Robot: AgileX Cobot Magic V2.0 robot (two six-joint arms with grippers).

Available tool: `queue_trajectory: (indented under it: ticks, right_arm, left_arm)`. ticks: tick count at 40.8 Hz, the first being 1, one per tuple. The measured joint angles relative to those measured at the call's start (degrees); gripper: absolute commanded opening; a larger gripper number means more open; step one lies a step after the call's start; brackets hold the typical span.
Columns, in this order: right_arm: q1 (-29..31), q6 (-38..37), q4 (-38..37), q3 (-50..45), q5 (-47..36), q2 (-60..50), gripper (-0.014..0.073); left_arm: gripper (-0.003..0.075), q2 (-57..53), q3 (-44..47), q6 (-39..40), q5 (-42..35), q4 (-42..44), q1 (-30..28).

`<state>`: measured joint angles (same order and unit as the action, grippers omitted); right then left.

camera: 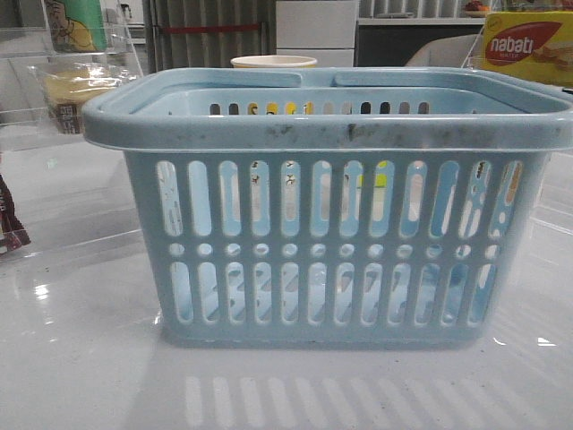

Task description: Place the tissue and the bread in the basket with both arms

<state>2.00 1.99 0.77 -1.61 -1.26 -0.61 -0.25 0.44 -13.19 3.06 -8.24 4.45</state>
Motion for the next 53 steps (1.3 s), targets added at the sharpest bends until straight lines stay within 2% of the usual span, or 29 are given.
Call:
queue_trajectory:
  ticks: [36, 43, 47, 53]
  right_arm:
    - [0.0, 0.0, 0.0, 0.0, -1.7, 0.0, 0.0059]
    - [0.0, 0.0, 0.0, 0.0, -3.0, 0.0, 0.0059]
    - [0.0, 0.0, 0.0, 2.1, -1.0, 0.0, 0.0059]
    - [0.0, 0.0, 0.0, 9.8, 5.3, 0.0, 0.0059]
  left_arm:
    - [0.0093, 0.0, 0.0, 0.0, -0.1, 0.0, 0.0]
    - [0.0093, 0.0, -0.1, 0.0, -4.0, 0.0, 0.0]
    - [0.0093, 0.0, -1.2, 0.0, -4.8, -0.2, 0.0]
    - [0.0093, 0.0, -8.7, 0.0, 0.1, -0.6, 0.0]
